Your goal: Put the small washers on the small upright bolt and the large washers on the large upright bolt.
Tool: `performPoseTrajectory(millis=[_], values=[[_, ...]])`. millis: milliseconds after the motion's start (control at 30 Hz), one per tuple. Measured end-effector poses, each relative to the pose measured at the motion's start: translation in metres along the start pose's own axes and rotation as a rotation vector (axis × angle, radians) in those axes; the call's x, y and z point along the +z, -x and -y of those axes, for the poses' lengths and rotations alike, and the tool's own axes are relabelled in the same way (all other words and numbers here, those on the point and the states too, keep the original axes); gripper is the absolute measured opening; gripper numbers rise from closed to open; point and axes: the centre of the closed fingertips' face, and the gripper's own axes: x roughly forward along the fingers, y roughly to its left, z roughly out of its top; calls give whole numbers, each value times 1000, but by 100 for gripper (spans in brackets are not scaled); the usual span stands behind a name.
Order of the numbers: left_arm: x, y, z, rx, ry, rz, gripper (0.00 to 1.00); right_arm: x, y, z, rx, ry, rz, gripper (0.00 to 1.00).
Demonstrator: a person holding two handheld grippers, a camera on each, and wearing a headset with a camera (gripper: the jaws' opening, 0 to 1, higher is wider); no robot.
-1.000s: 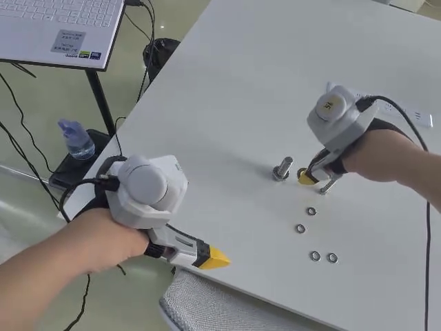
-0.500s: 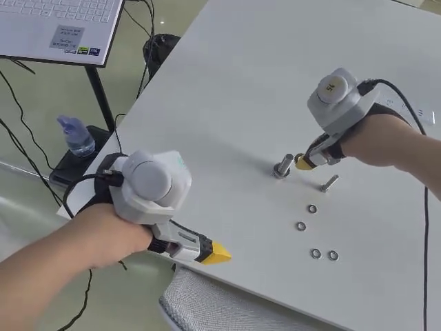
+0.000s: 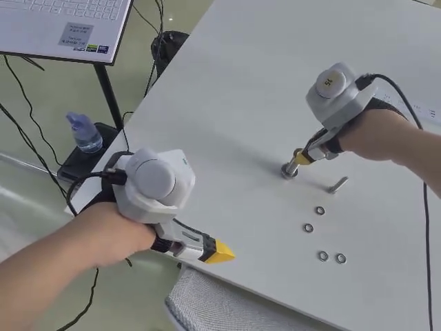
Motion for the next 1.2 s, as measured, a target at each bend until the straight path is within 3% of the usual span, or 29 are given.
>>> performPoseTrajectory(millis=[400,800,1200], values=[[-3,2,-3,-1,8,-5,92,0,-8,3,-2,15,-25,22],[-5,2,-5,-2,11,-9,92,-2,-8,-7,-7,21,-33,22],[-2,1,-6,4,12,8,93,-4,-22,-3,-17,46,-55,22]])
